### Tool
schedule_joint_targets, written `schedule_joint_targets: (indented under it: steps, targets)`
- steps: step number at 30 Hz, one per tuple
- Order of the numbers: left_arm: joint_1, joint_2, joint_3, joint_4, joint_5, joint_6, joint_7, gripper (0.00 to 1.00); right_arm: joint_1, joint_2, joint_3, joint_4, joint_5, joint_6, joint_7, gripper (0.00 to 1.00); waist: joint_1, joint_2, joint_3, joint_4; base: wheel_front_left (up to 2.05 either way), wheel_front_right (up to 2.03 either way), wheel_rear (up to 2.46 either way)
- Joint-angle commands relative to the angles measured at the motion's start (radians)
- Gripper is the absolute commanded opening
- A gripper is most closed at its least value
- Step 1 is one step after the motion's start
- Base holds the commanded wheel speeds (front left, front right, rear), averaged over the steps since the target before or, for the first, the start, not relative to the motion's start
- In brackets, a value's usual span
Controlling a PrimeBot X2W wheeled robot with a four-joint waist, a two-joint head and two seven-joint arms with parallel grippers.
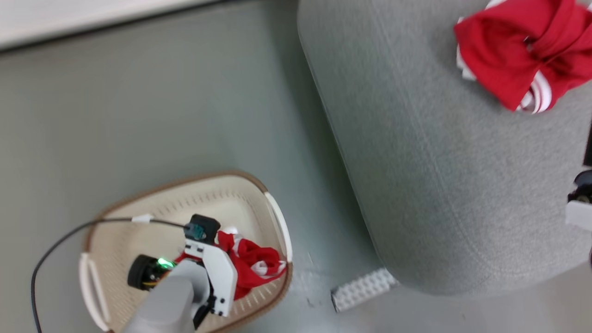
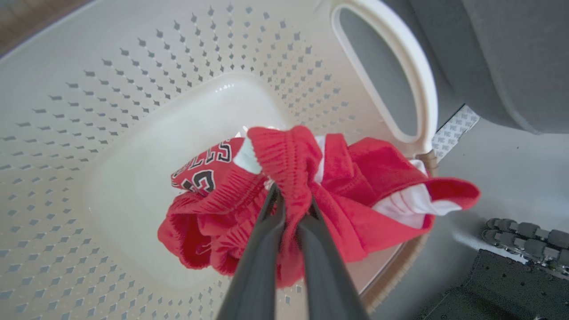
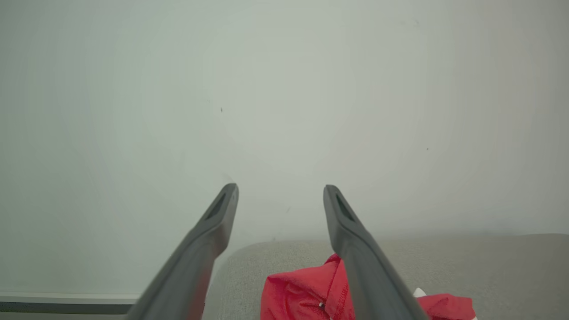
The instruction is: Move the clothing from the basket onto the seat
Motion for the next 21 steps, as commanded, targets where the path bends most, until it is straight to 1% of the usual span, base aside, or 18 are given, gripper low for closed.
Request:
schedule_joint_targets:
  steps: [1, 12, 16, 21]
  targets:
    - [0.023, -0.005, -0.004, -0.008, -0.028, 0.002, -0.02, 0.0, 0.02, -0.009, 0.002, 0.009, -0.009, -0.002, -0.002, 1.0, 0.0001, 0.0, -0.108, 0.045, 0.0, 0.0, 0.0]
    - [0.119, -0.017, -0.104, -0.106, -0.186, 0.002, -0.164, 0.0, 0.123, -0.048, 0.044, 0.055, -0.027, -0.002, -0.002, 1.0, 0.0001, 0.0, -0.351, 0.129, 0.0, 0.0, 0.0]
    - [0.138, -0.017, -0.14, -0.146, -0.231, 0.002, -0.209, 0.0, 0.159, -0.047, 0.056, 0.071, -0.028, -0.002, -0.002, 1.0, 0.0001, 0.0, -0.416, 0.154, 0.0, 0.0, 0.0]
    - [0.135, -0.017, -0.168, -0.192, -0.26, 0.002, -0.252, 0.0, 0.201, -0.039, 0.069, 0.085, -0.031, -0.002, -0.002, 1.0, 0.0001, 0.0, -0.478, 0.181, 0.0, 0.0, 0.0]
